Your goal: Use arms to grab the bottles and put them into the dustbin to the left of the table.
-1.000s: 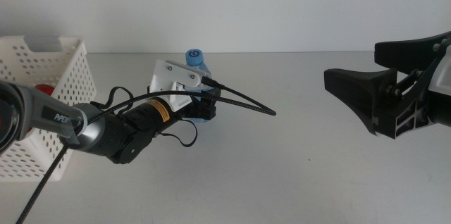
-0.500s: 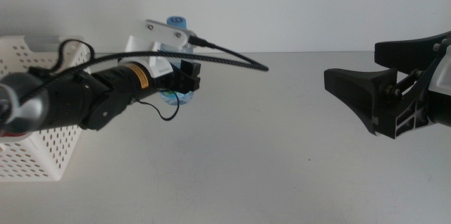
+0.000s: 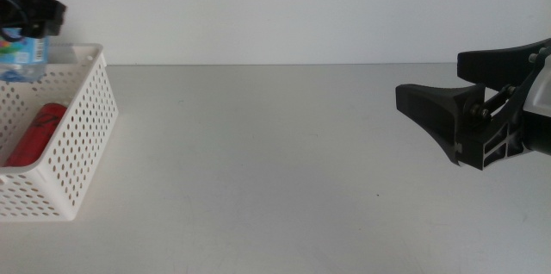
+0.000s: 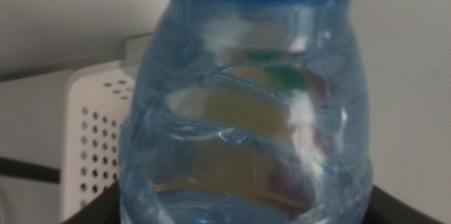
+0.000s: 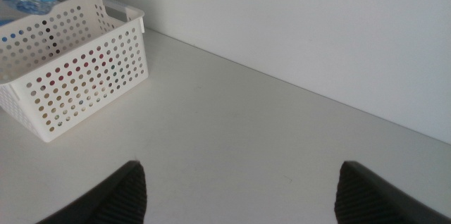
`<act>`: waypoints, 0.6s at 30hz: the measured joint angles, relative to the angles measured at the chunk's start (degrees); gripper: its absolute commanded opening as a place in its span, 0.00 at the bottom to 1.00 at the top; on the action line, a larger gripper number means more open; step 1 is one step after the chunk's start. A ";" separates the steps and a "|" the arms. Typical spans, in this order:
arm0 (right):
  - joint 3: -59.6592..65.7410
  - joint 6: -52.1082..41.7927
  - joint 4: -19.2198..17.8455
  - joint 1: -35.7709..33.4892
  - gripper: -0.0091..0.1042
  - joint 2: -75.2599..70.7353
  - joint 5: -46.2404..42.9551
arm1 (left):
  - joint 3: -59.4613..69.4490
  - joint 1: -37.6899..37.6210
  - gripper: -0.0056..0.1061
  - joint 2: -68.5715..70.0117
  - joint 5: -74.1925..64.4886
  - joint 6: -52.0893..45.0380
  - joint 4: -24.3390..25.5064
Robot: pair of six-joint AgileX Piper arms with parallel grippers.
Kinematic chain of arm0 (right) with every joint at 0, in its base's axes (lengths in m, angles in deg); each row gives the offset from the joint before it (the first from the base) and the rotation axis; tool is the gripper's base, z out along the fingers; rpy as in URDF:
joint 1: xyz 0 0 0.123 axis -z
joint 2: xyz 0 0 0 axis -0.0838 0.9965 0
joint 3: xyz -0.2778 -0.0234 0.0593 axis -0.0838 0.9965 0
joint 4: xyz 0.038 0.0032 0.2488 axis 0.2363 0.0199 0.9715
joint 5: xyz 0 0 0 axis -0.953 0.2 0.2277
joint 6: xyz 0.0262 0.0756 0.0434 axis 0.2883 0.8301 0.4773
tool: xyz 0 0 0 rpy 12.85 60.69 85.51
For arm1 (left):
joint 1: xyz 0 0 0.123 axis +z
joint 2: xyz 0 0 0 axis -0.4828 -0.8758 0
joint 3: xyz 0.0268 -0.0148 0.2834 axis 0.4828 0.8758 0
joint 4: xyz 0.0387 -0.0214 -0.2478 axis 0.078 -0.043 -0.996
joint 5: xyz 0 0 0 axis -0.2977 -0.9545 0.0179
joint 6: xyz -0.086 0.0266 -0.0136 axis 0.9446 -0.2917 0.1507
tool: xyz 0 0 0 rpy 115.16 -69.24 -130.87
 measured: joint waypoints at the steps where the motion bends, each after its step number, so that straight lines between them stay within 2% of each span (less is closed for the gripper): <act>1: 0.00 0.00 0.00 0.00 0.71 0.00 0.00 | -1.29 1.98 0.04 -0.06 -2.45 -2.32 -1.18; 7: 0.00 0.00 0.00 0.00 0.71 0.00 0.00 | -4.65 8.99 0.04 -1.50 -13.08 -8.76 -5.46; 18: 0.00 0.00 0.00 0.00 0.71 0.00 0.00 | -4.64 11.51 0.04 -14.59 -15.83 -9.19 -5.11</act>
